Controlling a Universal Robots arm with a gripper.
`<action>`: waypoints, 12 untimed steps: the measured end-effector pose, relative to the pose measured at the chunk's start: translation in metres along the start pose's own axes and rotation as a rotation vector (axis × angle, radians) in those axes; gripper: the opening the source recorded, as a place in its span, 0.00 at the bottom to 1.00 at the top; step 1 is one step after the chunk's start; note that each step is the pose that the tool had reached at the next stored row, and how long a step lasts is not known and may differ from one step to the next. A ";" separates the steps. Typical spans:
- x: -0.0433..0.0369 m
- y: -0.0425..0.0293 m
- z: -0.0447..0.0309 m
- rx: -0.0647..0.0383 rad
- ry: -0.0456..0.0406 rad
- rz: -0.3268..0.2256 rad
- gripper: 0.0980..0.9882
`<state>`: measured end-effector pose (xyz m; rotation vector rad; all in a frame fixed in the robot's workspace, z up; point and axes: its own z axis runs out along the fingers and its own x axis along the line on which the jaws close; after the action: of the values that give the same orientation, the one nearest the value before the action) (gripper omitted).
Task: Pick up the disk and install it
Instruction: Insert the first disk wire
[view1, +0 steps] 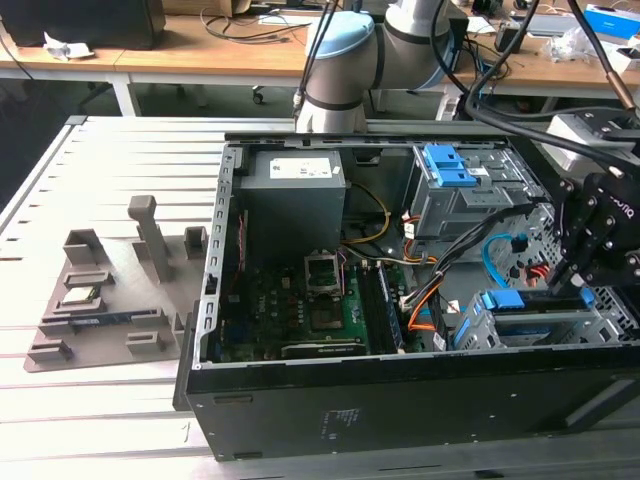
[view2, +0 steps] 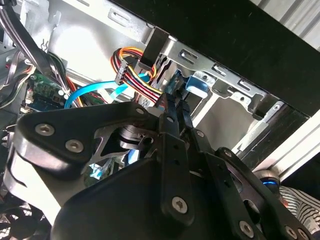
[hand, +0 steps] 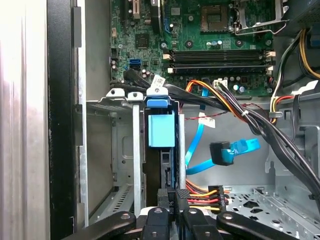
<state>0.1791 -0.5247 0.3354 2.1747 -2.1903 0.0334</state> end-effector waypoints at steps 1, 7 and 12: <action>0.0000 0.0000 0.0001 0.000 -0.0001 0.000 0.08; -0.0021 0.0004 -0.0122 0.000 0.0011 0.000 0.17; -0.0098 0.0010 -0.0365 0.002 0.0161 0.000 0.01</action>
<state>0.1791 -0.5129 0.3714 2.1679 -2.1828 0.0532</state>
